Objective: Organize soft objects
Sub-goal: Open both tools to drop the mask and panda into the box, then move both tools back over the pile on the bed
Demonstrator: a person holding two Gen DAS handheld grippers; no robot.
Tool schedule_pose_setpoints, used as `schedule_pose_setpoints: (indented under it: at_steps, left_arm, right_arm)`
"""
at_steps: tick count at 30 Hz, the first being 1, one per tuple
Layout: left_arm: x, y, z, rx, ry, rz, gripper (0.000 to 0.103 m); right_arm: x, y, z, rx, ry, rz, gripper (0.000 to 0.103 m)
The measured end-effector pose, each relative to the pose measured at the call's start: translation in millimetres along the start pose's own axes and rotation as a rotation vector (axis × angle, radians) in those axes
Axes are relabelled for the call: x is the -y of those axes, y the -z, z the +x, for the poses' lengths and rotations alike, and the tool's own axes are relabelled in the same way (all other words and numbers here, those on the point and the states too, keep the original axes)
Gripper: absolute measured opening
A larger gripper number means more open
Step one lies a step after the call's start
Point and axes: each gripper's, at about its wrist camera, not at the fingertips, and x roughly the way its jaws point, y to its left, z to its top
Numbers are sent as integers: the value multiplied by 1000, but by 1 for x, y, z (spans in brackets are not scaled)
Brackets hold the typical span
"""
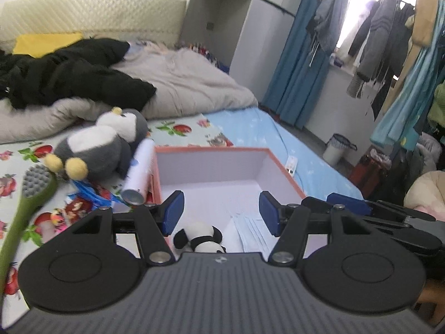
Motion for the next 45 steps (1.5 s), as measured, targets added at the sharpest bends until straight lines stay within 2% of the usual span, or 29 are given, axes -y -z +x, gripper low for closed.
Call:
schedule_pose_setpoints:
  at_steps: [6, 11, 22, 36, 45]
  left_arm:
    - [-12, 10, -55, 58, -31, -10, 65]
    - [-29, 25, -92, 78, -55, -37, 65]
    - [-62, 69, -137, 76, -173, -97, 67]
    - [-106, 138, -150, 28, -333, -242, 67]
    - [-135, 158, -129, -11, -366, -299, 67]
  right_arm:
    - [-31, 1, -22, 36, -54, -25, 53]
    - [-51, 9, -33, 30, -89, -37, 53]
    - [-87, 34, -34, -27, -163, -58, 53]
    - [-123, 74, -8, -163, -263, -87, 53]
    - [-136, 89, 16, -223, -294, -95, 53]
